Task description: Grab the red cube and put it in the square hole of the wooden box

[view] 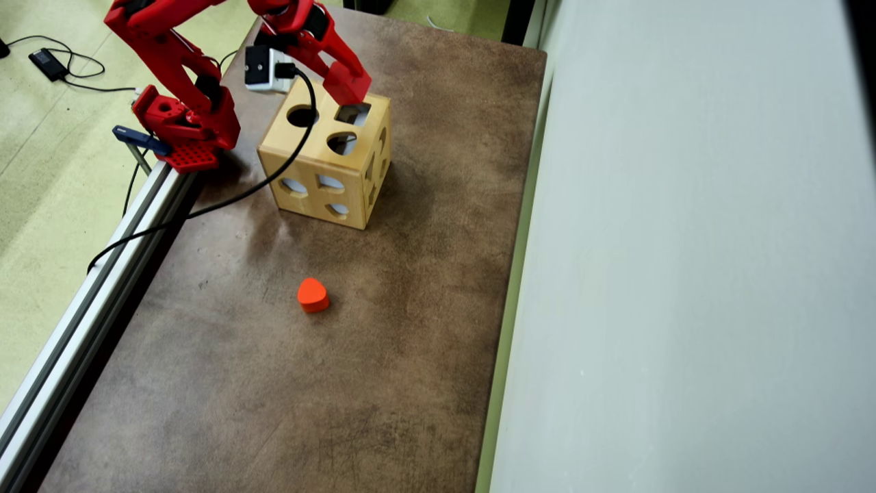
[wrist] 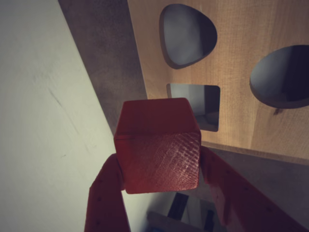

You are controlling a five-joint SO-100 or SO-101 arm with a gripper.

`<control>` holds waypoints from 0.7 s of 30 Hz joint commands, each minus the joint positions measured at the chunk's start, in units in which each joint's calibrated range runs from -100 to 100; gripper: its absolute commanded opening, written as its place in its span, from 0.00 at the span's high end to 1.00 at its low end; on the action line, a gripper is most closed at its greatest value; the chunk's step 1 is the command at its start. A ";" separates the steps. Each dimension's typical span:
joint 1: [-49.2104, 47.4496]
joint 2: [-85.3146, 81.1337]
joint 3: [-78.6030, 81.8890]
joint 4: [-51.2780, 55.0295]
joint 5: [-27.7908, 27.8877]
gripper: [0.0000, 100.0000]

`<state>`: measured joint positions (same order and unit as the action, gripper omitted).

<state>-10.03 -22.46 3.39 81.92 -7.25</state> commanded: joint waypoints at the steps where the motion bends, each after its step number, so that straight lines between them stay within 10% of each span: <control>1: -0.45 1.27 -0.43 0.15 0.44 0.96; 21: -3.87 4.07 2.61 1.83 0.49 0.96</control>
<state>-13.55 -18.05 4.92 82.89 -7.25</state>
